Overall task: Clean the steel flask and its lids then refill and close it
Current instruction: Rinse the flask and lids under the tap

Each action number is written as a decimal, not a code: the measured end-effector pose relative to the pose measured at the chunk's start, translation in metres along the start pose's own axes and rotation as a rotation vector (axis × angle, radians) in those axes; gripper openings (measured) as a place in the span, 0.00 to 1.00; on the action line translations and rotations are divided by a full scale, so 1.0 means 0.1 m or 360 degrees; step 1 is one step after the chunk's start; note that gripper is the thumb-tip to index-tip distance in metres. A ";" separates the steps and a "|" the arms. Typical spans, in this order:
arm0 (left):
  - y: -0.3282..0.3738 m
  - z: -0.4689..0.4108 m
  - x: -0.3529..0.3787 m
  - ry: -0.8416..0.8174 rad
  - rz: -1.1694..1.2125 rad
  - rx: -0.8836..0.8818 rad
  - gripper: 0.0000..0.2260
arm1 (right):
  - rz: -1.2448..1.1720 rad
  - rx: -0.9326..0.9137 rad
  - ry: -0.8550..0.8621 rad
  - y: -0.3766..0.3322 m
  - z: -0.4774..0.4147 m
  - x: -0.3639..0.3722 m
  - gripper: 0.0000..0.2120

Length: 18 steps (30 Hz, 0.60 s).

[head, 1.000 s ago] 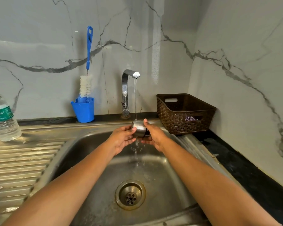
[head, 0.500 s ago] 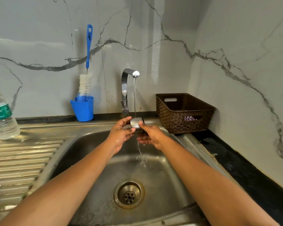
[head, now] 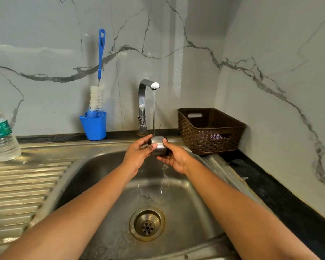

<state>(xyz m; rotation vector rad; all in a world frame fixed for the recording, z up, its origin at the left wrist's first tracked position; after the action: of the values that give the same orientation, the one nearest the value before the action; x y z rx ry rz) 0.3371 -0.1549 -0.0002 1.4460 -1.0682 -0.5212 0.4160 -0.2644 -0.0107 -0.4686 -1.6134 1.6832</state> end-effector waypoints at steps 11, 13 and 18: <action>-0.04 -0.04 -0.04 0.0131 0.0099 -0.0114 0.15 | -0.0043 0.0132 0.0241 0.06 -0.03 0.01 0.22; -0.05 -0.04 -0.07 0.0193 0.0126 -0.0147 0.11 | -0.0018 0.0134 0.0252 0.05 -0.03 0.01 0.19; -0.12 -0.02 -0.13 0.0242 0.0201 -0.0382 0.06 | 0.0111 0.0065 0.0241 0.06 -0.04 -0.02 0.13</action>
<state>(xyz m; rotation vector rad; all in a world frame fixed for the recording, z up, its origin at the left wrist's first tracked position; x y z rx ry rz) 0.3361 -0.1449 -0.0141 1.1801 -0.9352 -0.4264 0.4185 -0.2621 -0.0178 -0.6230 -1.4659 1.6865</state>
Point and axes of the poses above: each hand's wrist, its own z-axis away from the middle knuckle, its own x-axis out of the palm, y = z × x, the point moved 5 cm from there along -z, towards the middle knuckle, and after that the axes turned 9 degrees about z, right-handed, at the moved point
